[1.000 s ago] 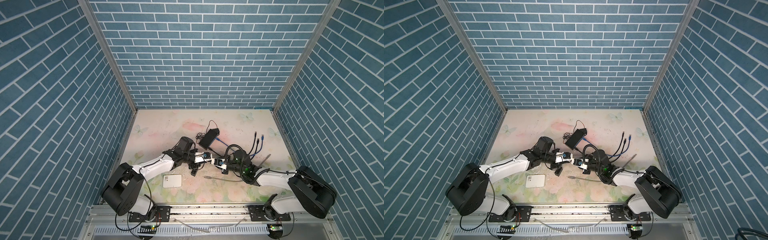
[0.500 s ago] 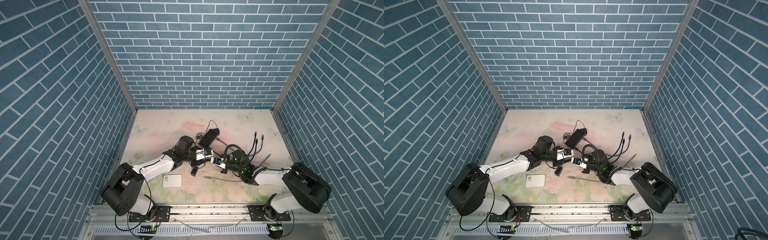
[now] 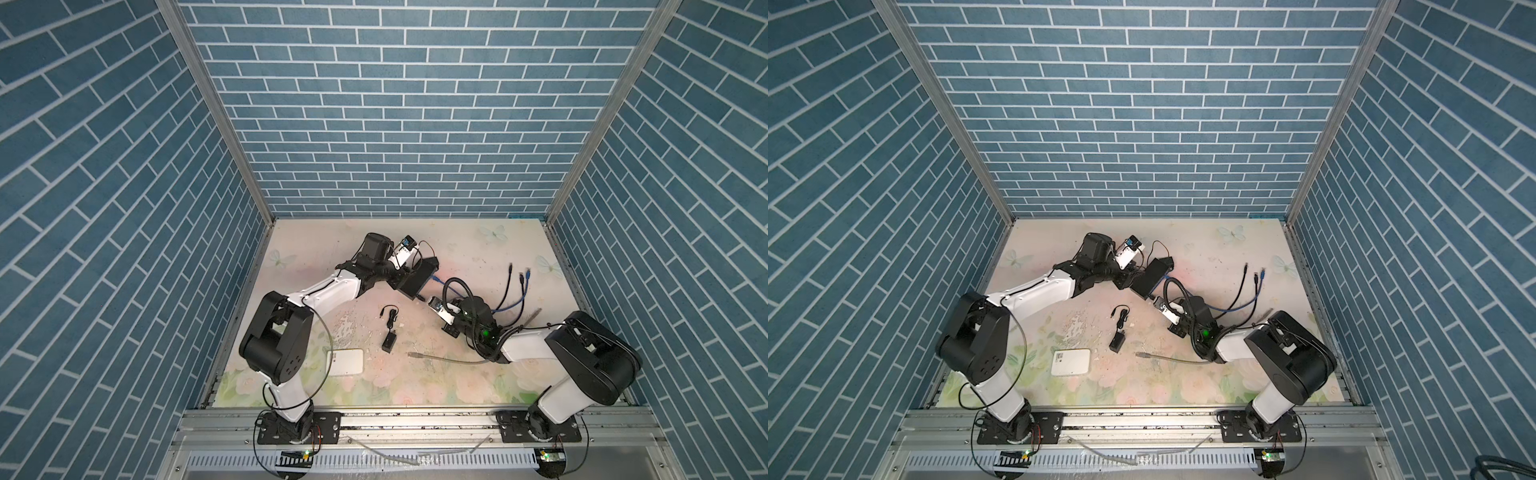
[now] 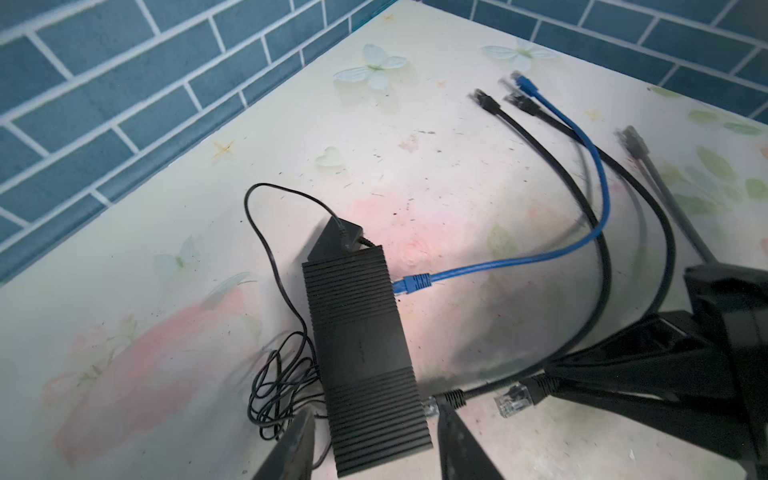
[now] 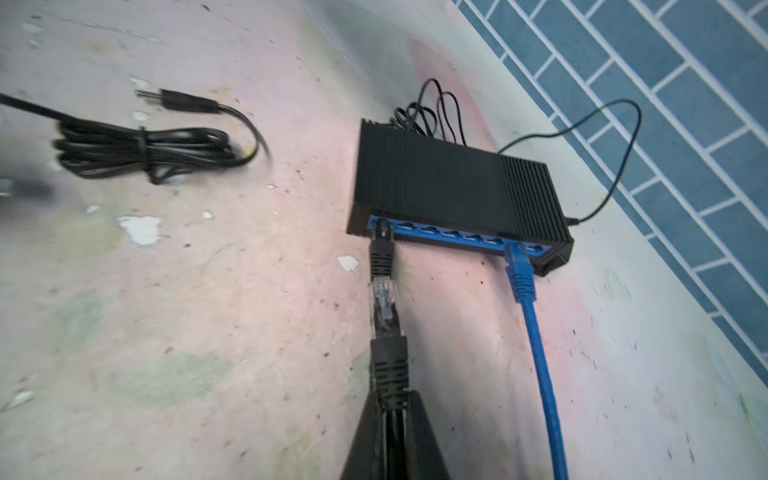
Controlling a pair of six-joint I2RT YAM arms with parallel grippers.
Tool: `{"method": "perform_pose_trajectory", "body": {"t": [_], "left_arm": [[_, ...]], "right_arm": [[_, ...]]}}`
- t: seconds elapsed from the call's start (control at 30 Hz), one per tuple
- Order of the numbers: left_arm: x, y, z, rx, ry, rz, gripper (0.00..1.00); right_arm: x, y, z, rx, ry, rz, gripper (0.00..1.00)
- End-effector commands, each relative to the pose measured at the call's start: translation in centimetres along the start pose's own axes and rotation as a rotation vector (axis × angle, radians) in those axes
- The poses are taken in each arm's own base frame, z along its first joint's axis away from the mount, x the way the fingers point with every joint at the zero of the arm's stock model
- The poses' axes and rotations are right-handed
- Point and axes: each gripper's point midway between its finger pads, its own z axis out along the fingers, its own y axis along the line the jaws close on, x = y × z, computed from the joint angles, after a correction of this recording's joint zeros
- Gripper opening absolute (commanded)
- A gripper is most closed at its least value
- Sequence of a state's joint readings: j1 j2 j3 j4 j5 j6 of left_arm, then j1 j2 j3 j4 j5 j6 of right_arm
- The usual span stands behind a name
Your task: Insert the plug into the switch port
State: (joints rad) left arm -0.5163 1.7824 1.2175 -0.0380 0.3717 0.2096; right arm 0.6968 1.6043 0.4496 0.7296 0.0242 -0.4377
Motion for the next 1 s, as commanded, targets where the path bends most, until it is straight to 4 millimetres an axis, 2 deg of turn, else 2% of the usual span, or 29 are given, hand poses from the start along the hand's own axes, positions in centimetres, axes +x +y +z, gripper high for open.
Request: {"method": "perform_pose_trajectory", "body": {"t": [0.0,0.27,0.4,0.6,0.97], "left_arm": [[3.0,0.8,1.6,-0.028,0.107,-0.127,0.49],[2.6,3.4,4.2,-0.069,0.038,-0.276,0.49],[1.9,3.5,4.9,-0.023,-0.039,-0.335,0.49],[1.0,3.1,5.8,0.037,-0.091,-0.373,0.49],[2.2,3.4,8.8,0.072,-0.062,-0.464,0.46]], "right_arm": [[-0.4,-2.3,0.8,0.086,0.008,0.09,0.0],[-0.3,-3.4,2.6,0.111,-0.003,0.102,0.0],[0.1,-3.4,3.6,0.111,0.023,0.11,0.0],[-0.2,-3.4,3.6,0.11,-0.004,0.129,0.0],[-0.6,-3.9,4.1,0.13,-0.02,0.215,0.0]]}}
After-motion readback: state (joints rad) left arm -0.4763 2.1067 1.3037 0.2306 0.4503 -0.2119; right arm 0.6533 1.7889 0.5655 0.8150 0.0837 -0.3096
